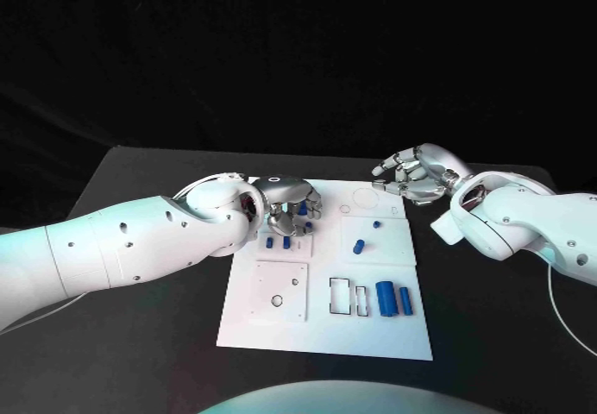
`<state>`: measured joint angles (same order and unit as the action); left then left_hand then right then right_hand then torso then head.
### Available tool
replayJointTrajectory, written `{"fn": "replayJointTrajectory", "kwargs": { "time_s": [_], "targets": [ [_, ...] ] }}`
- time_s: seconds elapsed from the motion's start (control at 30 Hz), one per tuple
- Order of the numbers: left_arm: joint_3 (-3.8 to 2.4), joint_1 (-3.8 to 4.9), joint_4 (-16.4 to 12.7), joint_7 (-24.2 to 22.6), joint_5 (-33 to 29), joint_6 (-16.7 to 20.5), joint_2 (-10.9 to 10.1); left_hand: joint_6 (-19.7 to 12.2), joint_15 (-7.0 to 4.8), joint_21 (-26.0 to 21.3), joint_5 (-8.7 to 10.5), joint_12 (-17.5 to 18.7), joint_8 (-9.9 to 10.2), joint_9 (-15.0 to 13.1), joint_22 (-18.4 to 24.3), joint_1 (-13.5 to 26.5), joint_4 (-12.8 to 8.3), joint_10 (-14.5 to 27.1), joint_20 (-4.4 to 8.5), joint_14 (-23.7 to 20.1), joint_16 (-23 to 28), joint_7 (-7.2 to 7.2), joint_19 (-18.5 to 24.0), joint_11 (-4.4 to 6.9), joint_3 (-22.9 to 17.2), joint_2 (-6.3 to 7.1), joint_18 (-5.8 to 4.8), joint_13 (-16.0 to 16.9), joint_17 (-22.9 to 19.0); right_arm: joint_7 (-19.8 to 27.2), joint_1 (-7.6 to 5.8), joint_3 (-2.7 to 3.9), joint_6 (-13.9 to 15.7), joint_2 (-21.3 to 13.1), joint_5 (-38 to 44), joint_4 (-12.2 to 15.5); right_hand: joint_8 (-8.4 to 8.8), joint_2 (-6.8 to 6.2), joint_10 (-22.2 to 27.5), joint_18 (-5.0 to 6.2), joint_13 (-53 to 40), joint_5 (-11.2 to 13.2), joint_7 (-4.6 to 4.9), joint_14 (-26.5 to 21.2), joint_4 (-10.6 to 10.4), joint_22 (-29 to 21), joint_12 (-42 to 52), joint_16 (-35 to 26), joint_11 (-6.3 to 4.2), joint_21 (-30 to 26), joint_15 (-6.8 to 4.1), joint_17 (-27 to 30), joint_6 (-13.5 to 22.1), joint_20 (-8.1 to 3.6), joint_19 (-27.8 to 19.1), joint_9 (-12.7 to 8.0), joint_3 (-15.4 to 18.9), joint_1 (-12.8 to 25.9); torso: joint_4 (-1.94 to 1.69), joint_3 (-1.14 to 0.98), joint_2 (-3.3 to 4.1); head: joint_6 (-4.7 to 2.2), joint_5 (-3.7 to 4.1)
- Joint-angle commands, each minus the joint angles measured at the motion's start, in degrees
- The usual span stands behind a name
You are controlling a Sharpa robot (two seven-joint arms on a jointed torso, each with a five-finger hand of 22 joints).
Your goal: Assemble the parts on the task board
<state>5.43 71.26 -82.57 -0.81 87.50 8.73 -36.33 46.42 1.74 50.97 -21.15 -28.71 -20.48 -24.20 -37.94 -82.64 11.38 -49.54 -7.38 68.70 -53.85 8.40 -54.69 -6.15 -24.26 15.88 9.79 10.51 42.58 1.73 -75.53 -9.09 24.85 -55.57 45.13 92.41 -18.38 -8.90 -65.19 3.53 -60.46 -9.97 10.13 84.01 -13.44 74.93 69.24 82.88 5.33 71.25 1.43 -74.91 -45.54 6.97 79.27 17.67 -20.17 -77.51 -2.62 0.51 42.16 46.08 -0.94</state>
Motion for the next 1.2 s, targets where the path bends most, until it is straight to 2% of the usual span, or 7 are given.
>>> {"fn": "replayJointTrajectory", "kwargs": {
  "time_s": [0.03, 0.2, 0.4, 0.8, 0.93, 1.0, 1.2],
  "targets": [
    [-0.02, -0.02, 0.1, 2.1, 3.5, -3.8, 0.5, 0.1, -0.02, 0.6, 0.05, 0.3, 0.4, 0.2, -0.3, -0.3, 0.0, 0.5, 0.01, 0.5, -0.8, 0.18, -0.5, 0.13, 0.3, -0.31, 0.67, -0.3, -0.1, 0.5, 0.05, -0.01, -0.1, 0.1, 0.5, 0.1, -0.31, -0.01, 0.5, 1.11, 0.0, -0.4, 0.15, 1.9, -0.4, 3.7, -0.2, -0.3, 0.02, -0.4, -0.5, -0.5, 0.4, -0.04, -0.2, 0.1, 0.0, -0.1, -0.07, 0.04, 0.0, 0.09, 0.18],
    [-0.04, -0.02, 0.5, 3.3, 3.9, -5.1, 1.2, 0.3, -0.01, 1.1, 0.01, 0.5, 0.4, 0.6, -0.8, -0.4, 0.2, 0.9, 0.0, 0.5, -1.8, 0.28, -0.5, 0.12, 0.3, -0.52, 0.67, -0.8, -0.3, 0.4, 0.05, -0.01, -0.1, 0.1, 0.5, 0.1, -0.32, -0.03, 0.7, 1.13, 0.3, -0.4, 0.15, 2.0, -0.4, 3.6, -0.4, -0.3, 0.02, -0.5, -0.51, -0.5, 0.5, -0.05, -0.3, 0.1, 0.0, -0.1, -0.03, -0.02, -0.03, 0.25, 0.1],
    [-0.05, -0.01, 1.4, 5.1, 4.2, -6.3, 1.9, 1.4, 0.01, 2.7, -0.03, 0.3, 0.4, 1.2, -2.0, -1.0, 0.3, -0.6, 0.06, 1.4, -4.8, 0.37, -0.7, 0.05, -0.6, -1.17, 0.69, -1.7, 0.0, 0.4, 0.04, -0.01, -0.2, 0.1, 0.5, 0.2, -0.32, -0.03, 0.7, 1.13, 0.3, -0.4, 0.15, 2.0, -0.4, 3.6, -0.4, -0.3, 0.02, -0.5, -0.51, -0.5, 0.5, -0.05, -0.3, 0.1, 0.0, -0.1, -0.04, 0.01, -0.02, 0.26, 0.11],
    [-0.08, -0.02, 2.6, 6.8, 3.9, -6.0, 3.1, 1.5, 0.16, 4.9, 0.0, 0.8, 1.0, 2.1, -3.9, -1.9, 0.0, -1.1, 0.02, 2.8, -7.8, 0.57, -1.5, -0.18, -2.0, -1.73, 0.57, -2.8, 1.0, 0.3, 0.04, -0.01, -0.3, 0.2, 0.6, 0.3, -0.37, -0.01, 0.6, 1.12, 0.3, -0.4, 0.15, 2.0, -0.4, 3.6, -0.4, -0.4, 0.01, -0.5, -0.52, -0.5, 0.5, -0.06, -0.2, 0.1, -0.1, -0.1, -0.04, 0.01, -0.03, 0.27, 0.02],
    [-0.08, -0.02, 2.7, 6.7, 3.7, -6.3, 3.3, 1.7, 0.19, 5.3, 0.02, 0.8, 1.0, 2.2, -4.3, -2.1, -0.1, -1.3, 0.0, 2.9, -8.1, 0.52, -1.5, -0.23, -2.3, -1.95, 0.53, -3.0, 0.9, 0.3, 0.04, -0.01, -0.3, 0.2, 0.6, 0.3, -0.37, -0.01, 0.6, 1.12, 0.3, -0.4, 0.15, 2.0, -0.4, 3.6, -0.4, -0.4, 0.01, -0.5, -0.52, -0.5, 0.5, -0.06, -0.2, 0.1, -0.1, -0.1, -0.05, -0.01, -0.01, 0.49, -0.01],
    [-0.09, -0.02, 2.7, 6.7, 3.5, -6.4, 3.4, 2.2, 0.14, 6.2, 0.08, 0.7, 0.8, 2.3, -5.3, -2.2, -0.2, -1.8, 0.01, 3.2, -8.8, 0.48, -2.1, -0.13, -2.6, -2.16, 0.38, -3.1, 1.3, 0.3, 0.04, -0.01, -0.3, 0.2, 0.6, 0.2, -0.37, -0.01, 0.6, 1.12, 0.3, -0.4, 0.15, 2.0, -0.4, 3.6, -0.4, -0.4, 0.01, -0.5, -0.52, -0.5, 0.5, -0.06, -0.2, 0.1, -0.1, -0.1, -0.09, -0.02, -0.01, 0.31, 0.01],
    [-0.09, -0.02, 2.7, 6.8, 3.4, -6.7, 3.4, 3.4, -0.38, 9.1, 0.17, -0.3, 0.5, 2.6, -8.7, -2.1, -0.5, -4.0, 0.31, 4.9, -11.9, 0.21, -3.9, 0.58, -2.9, -2.48, -0.13, -3.2, 3.6, 0.3, 0.04, -0.01, -0.4, 0.4, 0.7, 0.2, -0.42, 0.03, 0.6, 1.12, 0.4, -0.4, 0.14, 2.0, -0.4, 3.6, -0.5, -0.4, 0.0, -0.5, -0.53, -0.5, 0.4, -0.07, -0.2, 0.1, -0.1, -0.1, -0.07, -0.05, -0.05, 0.48, -0.11]
  ]
}}
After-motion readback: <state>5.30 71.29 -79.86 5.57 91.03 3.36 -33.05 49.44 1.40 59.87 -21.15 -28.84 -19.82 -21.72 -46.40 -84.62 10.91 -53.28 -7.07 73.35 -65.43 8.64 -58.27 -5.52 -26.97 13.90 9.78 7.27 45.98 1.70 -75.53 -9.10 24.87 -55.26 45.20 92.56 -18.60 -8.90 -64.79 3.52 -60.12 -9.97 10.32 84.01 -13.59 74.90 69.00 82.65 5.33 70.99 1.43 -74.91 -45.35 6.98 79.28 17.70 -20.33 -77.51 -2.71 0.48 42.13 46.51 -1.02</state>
